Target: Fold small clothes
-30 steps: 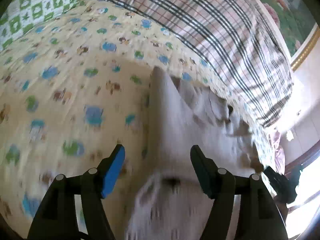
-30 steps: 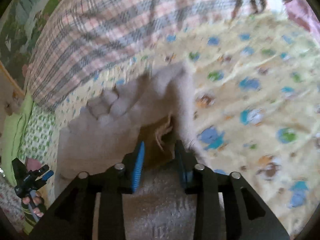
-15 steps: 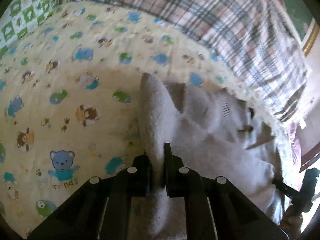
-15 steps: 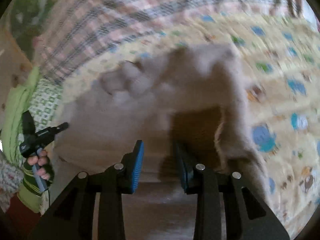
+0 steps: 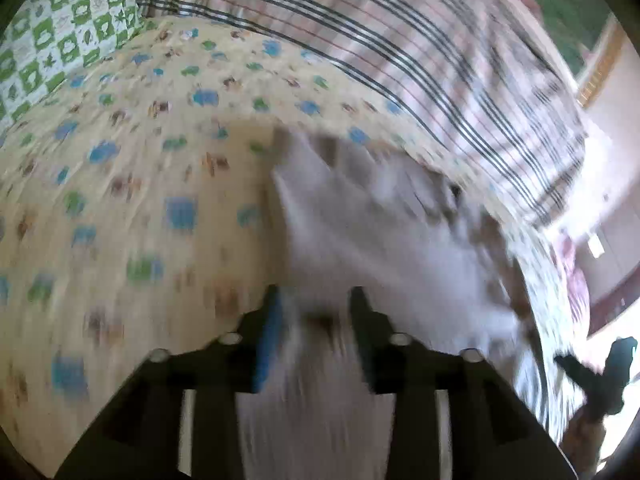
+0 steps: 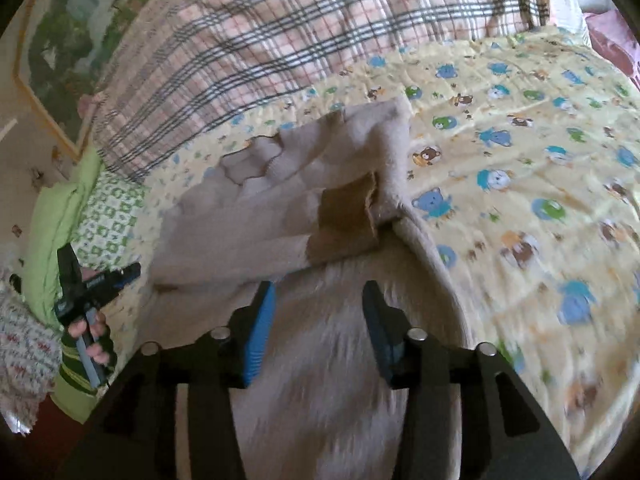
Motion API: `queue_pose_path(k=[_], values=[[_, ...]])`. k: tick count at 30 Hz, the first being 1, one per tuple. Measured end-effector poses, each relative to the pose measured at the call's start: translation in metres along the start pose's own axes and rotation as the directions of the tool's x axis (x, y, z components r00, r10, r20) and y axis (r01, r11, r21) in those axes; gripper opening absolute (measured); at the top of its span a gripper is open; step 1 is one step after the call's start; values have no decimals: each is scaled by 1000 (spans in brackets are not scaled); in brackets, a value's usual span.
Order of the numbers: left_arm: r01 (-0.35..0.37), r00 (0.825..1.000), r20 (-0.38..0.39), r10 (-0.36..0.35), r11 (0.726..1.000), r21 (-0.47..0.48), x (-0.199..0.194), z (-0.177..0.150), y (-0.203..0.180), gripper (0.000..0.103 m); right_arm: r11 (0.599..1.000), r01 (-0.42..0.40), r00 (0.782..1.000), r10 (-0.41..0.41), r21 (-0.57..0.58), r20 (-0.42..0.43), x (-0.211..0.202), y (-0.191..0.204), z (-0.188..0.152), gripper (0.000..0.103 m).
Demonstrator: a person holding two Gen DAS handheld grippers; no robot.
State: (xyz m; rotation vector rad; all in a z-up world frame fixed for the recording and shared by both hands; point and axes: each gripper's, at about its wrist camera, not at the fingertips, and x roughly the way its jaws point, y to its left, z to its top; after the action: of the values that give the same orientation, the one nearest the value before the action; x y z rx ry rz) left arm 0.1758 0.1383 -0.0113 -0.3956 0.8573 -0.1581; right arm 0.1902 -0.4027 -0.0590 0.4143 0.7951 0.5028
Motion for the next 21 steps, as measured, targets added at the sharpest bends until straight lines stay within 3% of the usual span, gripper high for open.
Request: queue_pose_path(k=[8, 15, 21], values=[[33, 998, -51, -33, 999, 6, -83, -112, 7, 59, 996, -52, 998, 49, -70, -39, -53, 2, -62, 51], [7, 984, -176, -9, 1000, -12, -114, -205, 34, 59, 993, -115, 988, 113, -14, -105, -94, -28, -122, 51], [51, 975, -211, -64, 997, -63, -119, -240, 42, 59, 989, -133, 978, 140, 57, -156, -103, -51, -158, 51]])
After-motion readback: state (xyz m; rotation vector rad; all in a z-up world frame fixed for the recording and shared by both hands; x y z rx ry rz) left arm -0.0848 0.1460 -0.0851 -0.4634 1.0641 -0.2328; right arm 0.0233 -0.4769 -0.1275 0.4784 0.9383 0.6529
